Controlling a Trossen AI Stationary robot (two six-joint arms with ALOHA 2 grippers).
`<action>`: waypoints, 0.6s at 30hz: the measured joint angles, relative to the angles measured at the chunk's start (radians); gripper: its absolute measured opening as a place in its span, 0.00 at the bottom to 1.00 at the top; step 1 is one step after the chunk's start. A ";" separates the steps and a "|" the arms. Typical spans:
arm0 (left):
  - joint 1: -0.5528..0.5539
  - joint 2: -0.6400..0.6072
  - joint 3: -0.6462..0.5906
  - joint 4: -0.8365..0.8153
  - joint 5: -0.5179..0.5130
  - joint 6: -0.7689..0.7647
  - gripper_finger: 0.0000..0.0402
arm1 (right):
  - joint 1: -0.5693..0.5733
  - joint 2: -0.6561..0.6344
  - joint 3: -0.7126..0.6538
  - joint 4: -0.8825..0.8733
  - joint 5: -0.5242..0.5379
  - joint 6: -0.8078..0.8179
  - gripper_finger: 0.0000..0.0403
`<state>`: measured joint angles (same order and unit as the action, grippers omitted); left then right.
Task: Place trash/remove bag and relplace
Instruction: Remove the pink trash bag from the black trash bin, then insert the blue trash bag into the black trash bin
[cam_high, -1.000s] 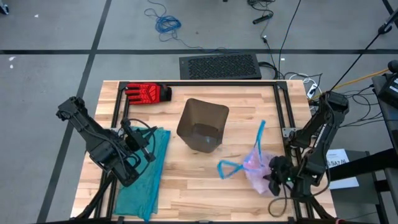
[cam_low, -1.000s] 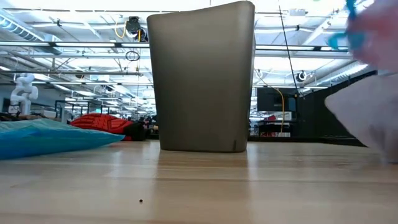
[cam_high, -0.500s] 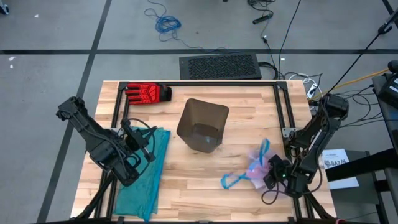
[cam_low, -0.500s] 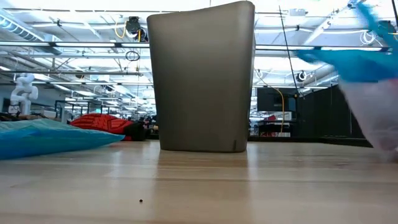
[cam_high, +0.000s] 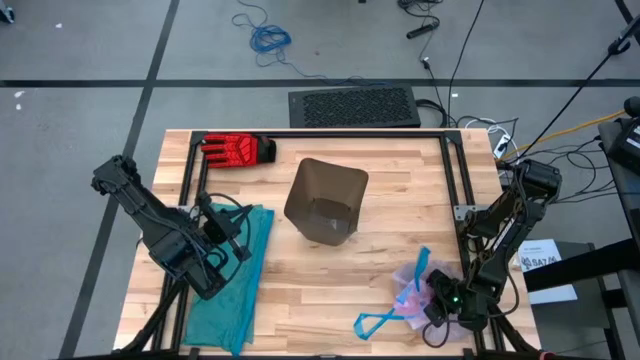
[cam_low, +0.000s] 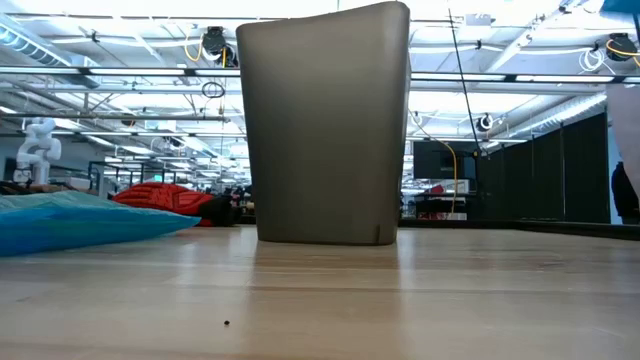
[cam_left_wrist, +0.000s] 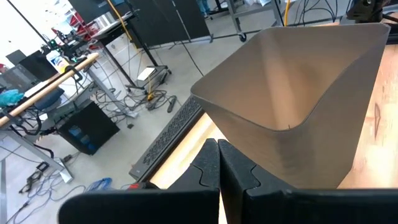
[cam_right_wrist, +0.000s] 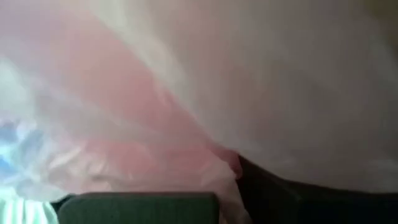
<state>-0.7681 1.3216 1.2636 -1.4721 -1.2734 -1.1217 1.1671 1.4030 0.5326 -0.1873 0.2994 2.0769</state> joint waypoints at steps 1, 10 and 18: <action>0.000 0.000 -0.001 0.001 0.000 0.000 0.00 | 0.000 -0.004 0.013 -0.020 0.000 -0.002 0.00; 0.000 0.000 -0.001 0.015 0.000 0.001 0.00 | 0.000 -0.038 0.225 -0.482 0.004 -0.022 0.21; 0.000 0.000 -0.001 0.030 0.131 0.033 0.00 | 0.000 -0.057 0.481 -0.898 0.024 -0.104 0.45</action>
<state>-0.7678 1.3216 1.2621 -1.4425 -1.1426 -1.0889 1.1669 1.3464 1.0135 -1.0852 0.3231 1.9731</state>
